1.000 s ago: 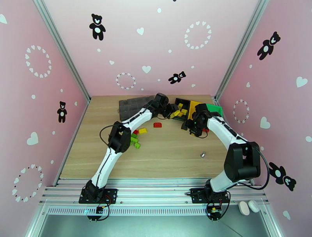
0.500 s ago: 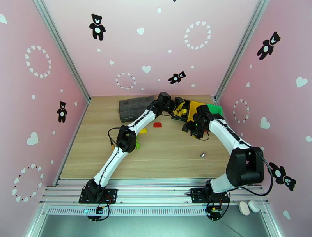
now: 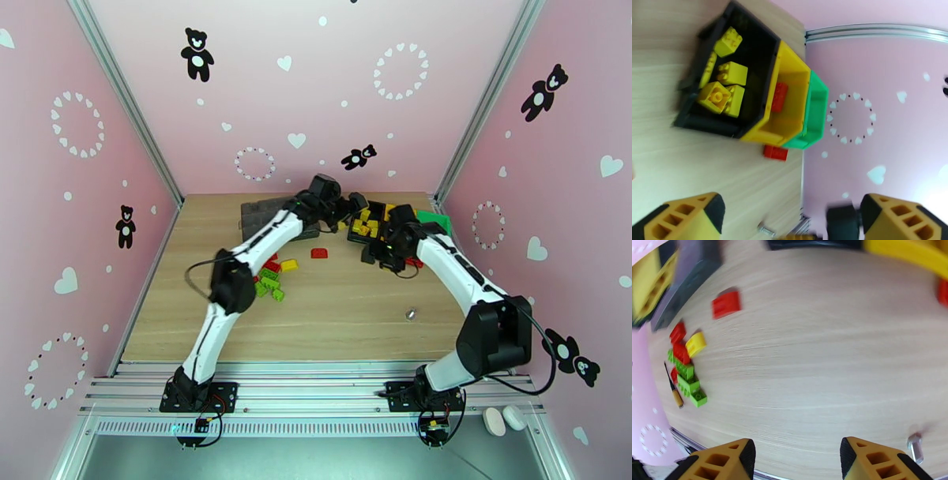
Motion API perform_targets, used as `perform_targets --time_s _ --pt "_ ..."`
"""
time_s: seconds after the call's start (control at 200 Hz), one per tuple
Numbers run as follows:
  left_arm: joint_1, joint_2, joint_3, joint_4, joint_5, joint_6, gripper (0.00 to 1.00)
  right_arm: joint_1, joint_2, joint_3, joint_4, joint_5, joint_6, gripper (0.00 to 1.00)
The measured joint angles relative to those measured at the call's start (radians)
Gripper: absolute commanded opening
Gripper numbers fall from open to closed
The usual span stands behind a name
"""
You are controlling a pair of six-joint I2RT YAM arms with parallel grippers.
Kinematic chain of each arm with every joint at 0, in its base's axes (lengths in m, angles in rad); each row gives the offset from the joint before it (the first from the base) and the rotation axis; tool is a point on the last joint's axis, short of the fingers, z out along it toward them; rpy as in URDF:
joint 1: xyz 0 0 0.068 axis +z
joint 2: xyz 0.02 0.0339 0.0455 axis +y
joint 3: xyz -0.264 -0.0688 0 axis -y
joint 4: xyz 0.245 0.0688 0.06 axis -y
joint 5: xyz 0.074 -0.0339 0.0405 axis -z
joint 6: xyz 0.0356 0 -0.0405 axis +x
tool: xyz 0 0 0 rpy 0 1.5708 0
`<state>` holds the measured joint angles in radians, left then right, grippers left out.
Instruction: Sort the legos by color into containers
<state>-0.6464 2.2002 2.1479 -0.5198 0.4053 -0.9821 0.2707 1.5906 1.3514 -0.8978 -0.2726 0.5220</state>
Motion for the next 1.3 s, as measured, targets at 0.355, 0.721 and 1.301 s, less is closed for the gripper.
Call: perform_targets --time_s 0.355,0.721,1.301 --pt "0.096 -0.482 -0.72 -0.048 -0.225 0.029 0.98 0.235 0.296 0.228 -0.098 0.129 -0.122 0.66" --pt "0.138 -0.8 -1.213 -0.103 -0.339 -0.078 0.99 0.338 0.563 0.451 -0.127 0.248 -0.205 0.71" --pt "0.232 -0.9 -1.349 -0.111 -0.349 -0.121 0.98 0.282 0.86 0.921 -0.087 0.209 -0.198 0.76"
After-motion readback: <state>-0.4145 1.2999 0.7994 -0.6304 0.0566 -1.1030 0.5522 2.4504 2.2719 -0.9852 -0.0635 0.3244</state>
